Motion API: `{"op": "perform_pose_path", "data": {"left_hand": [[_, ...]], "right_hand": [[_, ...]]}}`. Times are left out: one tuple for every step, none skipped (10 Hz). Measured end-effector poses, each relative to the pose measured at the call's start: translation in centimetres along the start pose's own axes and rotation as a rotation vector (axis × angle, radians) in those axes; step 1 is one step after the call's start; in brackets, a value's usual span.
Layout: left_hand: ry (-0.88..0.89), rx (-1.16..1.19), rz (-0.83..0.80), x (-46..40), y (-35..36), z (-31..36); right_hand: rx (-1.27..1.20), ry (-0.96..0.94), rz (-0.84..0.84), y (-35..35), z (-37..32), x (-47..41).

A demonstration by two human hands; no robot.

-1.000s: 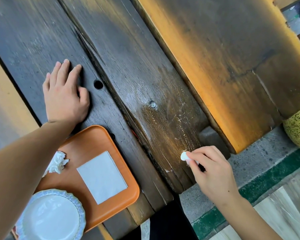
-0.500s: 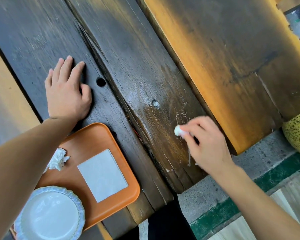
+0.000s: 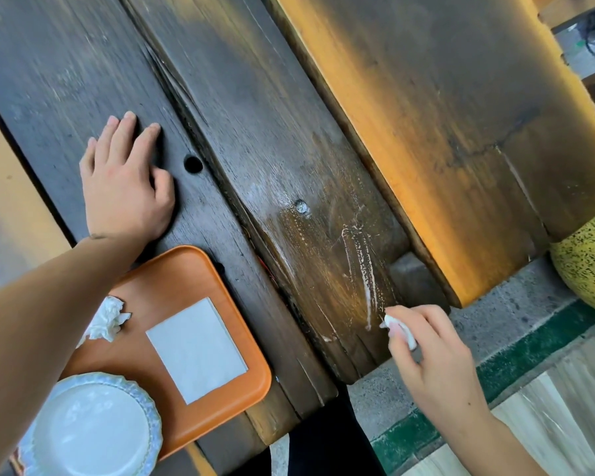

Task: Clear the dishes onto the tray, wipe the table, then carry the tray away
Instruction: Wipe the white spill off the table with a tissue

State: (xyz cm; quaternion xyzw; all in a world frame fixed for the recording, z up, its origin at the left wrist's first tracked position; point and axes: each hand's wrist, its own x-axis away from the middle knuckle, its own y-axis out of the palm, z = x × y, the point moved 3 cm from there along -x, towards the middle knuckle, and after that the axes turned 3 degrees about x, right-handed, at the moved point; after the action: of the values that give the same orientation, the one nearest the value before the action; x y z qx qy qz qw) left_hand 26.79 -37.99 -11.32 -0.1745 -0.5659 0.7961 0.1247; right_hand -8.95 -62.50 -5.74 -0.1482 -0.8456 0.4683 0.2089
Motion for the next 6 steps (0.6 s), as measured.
{"op": "perform_pose_path", "data": {"left_hand": [[0.002,0.000,0.001,-0.1,0.0,0.0],[-0.003,-0.001,0.001,0.0,0.0,0.0],[-0.004,-0.001,0.001,0.0,0.0,0.0],[0.001,0.000,0.003,0.0,0.0,0.0],[0.003,0.001,0.005,0.0,0.0,0.0],[-0.005,0.001,0.003,0.0,0.0,-0.1]], "right_hand": [[0.010,0.032,0.003,0.5,-0.5,-0.6],[0.000,0.082,-0.049,0.8,-0.9,-0.2],[-0.004,0.042,-0.119,0.5,-1.5,0.9],[0.058,-0.030,-0.163,0.4,-1.9,1.7],[0.133,-0.096,-0.203,0.4,-1.9,1.6],[0.191,-0.120,-0.363,0.3,-1.6,1.6]]}}
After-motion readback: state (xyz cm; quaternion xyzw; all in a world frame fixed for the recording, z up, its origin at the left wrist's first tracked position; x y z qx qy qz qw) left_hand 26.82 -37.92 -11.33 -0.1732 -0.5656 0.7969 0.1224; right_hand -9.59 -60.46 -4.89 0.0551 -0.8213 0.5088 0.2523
